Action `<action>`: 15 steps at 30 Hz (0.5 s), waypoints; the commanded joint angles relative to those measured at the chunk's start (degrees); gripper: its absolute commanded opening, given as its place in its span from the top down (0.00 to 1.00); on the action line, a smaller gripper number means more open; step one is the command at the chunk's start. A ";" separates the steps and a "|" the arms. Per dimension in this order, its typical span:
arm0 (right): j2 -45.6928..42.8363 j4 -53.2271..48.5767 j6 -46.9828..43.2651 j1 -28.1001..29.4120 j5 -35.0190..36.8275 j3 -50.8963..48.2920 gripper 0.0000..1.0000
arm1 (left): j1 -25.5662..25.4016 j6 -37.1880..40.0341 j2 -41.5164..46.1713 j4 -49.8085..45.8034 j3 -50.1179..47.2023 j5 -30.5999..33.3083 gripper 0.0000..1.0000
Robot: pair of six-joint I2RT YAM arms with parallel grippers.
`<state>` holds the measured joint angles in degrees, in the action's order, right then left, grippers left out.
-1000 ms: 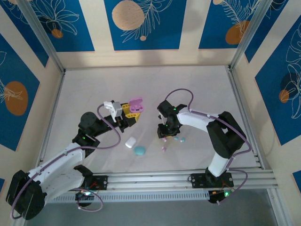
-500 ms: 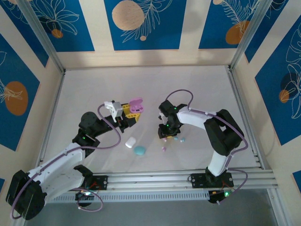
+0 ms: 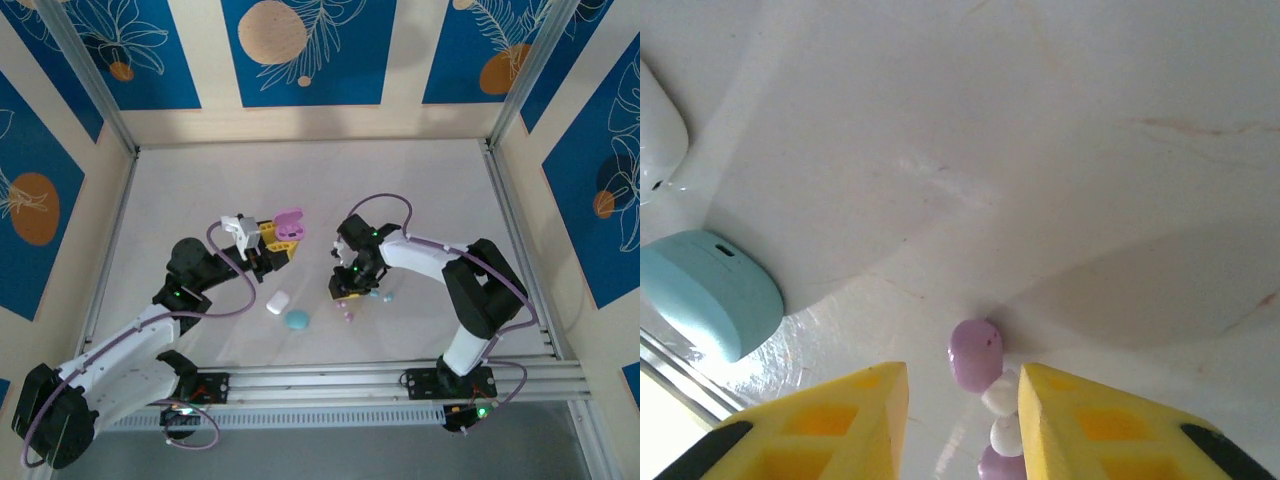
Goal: Insert wireless bluetooth earbuds into charging case
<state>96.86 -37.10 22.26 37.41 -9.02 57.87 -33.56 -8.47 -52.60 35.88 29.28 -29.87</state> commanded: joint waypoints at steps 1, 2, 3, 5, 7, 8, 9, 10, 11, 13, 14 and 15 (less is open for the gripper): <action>-0.80 -2.47 -0.69 0.86 0.14 1.23 0.65 | -0.69 0.21 0.95 0.97 0.93 0.17 0.63; -0.80 -2.82 -0.79 0.98 1.19 1.56 0.65 | -0.66 0.15 1.08 0.95 0.96 0.23 0.63; -0.58 -3.37 -1.08 1.28 2.26 2.19 0.65 | -0.68 0.20 1.05 0.88 0.83 0.25 0.63; 0.09 -4.23 -2.21 2.06 4.18 3.29 0.64 | -0.64 0.16 1.11 0.92 0.86 0.29 0.63; 1.15 -5.34 -3.55 3.02 7.08 4.53 0.64 | -0.67 0.20 1.27 0.91 0.86 0.48 0.63; 1.83 -5.94 -4.11 3.32 8.31 5.05 0.64 | -0.66 0.25 1.37 0.87 0.86 0.51 0.63; 2.66 -6.64 -4.92 3.69 9.15 5.68 0.64 | -0.68 0.27 1.51 0.87 0.85 0.61 0.63; 3.37 -7.16 -5.70 3.85 9.77 6.29 0.64 | -0.72 0.28 1.67 0.87 0.87 0.63 0.63; 3.98 -7.64 -6.42 4.05 10.01 6.73 0.65 | -0.69 0.22 1.79 0.69 0.83 0.75 0.63; 5.25 -8.27 -7.99 4.62 9.84 7.80 0.65 | -0.69 0.36 2.10 0.67 0.78 1.01 0.63; 5.56 -8.47 -8.64 5.00 9.89 8.11 0.65 | -0.64 0.38 2.23 0.47 0.70 1.17 0.63; 6.07 -8.79 -9.37 5.44 10.12 8.54 0.65 | -0.65 0.47 2.41 0.34 0.69 1.21 0.63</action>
<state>101.54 -42.63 16.43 41.78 -0.36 64.66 -33.56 -8.47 -51.46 35.48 29.28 -29.45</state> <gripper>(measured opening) 0.355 0.369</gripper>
